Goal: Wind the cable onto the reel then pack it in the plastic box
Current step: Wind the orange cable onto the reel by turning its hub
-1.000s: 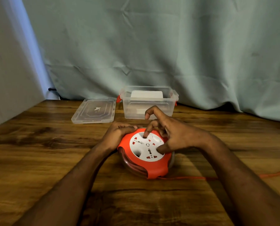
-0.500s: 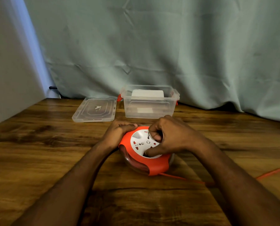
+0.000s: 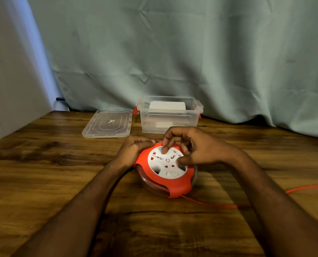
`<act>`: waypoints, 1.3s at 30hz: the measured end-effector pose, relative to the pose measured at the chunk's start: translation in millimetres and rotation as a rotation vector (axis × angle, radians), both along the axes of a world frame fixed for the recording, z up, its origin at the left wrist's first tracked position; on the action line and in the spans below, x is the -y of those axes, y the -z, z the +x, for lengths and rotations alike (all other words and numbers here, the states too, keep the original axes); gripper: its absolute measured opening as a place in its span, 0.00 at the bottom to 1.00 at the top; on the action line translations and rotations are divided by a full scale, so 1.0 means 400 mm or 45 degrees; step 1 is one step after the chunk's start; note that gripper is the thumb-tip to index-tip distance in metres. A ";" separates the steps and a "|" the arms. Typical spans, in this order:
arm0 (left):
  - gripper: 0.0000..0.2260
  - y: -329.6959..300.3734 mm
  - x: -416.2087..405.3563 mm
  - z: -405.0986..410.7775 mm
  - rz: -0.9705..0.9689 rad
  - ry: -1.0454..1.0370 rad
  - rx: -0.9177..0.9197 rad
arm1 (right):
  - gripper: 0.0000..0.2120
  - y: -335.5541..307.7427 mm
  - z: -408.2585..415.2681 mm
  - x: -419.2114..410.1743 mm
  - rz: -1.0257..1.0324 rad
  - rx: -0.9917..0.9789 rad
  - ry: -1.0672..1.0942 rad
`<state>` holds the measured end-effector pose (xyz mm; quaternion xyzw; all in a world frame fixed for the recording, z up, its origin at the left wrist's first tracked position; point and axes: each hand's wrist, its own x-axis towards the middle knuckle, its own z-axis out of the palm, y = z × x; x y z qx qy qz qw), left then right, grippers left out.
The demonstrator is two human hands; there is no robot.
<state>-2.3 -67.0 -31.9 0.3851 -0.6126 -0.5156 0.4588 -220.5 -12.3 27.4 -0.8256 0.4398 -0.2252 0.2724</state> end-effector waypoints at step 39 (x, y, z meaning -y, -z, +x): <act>0.11 0.011 0.016 0.003 -0.035 0.014 0.070 | 0.06 0.012 0.047 -0.007 -0.244 -0.257 0.170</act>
